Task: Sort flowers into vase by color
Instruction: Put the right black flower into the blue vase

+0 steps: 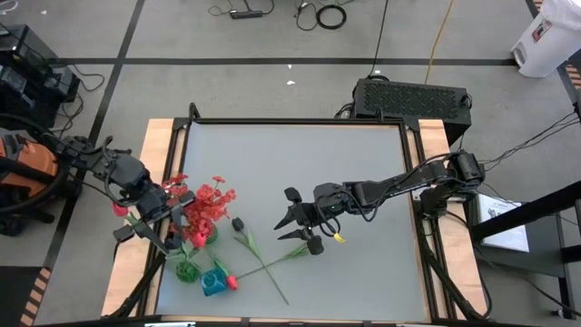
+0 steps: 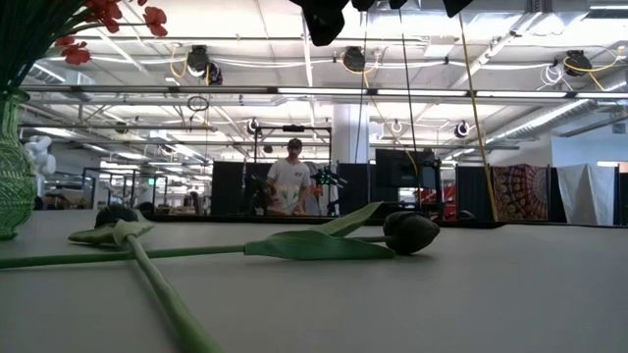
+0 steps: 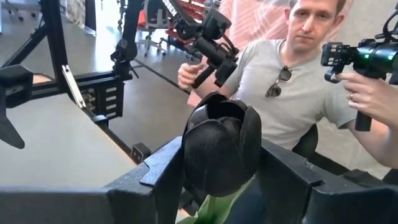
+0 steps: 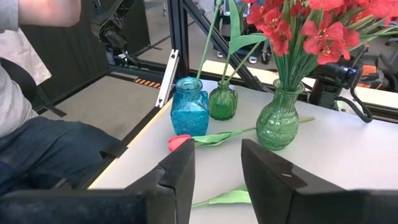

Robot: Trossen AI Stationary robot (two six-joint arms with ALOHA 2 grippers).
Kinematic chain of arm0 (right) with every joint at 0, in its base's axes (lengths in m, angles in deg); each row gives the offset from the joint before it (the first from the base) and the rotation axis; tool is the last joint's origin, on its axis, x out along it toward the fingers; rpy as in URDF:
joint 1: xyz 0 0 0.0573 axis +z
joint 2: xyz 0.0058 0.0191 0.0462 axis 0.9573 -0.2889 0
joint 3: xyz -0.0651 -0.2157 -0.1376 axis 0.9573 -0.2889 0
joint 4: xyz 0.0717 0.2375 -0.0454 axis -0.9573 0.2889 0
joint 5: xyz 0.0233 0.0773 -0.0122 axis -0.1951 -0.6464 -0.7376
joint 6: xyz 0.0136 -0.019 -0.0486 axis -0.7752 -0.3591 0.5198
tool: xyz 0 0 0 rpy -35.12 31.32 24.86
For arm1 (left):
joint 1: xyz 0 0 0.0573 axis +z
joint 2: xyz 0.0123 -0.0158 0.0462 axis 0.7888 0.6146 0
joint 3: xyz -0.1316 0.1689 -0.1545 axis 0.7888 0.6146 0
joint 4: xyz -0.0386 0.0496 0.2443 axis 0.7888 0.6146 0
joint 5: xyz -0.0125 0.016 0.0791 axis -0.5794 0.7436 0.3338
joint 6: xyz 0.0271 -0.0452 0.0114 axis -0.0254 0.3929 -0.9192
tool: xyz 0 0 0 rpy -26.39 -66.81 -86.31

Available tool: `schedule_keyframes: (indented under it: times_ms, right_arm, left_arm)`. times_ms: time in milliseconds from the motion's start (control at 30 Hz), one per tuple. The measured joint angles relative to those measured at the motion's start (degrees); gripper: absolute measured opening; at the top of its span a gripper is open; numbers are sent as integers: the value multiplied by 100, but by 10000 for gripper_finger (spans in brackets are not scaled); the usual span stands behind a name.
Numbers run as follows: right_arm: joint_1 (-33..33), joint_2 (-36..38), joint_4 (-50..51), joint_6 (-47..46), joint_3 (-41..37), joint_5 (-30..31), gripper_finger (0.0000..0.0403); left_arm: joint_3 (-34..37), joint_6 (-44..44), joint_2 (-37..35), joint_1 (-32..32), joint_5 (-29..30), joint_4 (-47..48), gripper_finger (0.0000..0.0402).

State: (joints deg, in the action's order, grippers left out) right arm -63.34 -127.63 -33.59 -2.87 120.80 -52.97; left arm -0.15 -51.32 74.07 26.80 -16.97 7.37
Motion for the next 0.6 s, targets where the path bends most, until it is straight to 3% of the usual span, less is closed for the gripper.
schedule_keyframes:
  times_ms: [600]
  right_arm:
    - [-2, 0, -5, 2, 0, -4, 123]
  left_arm:
    - [20, -2, -2, 0, 1, 46, 187]
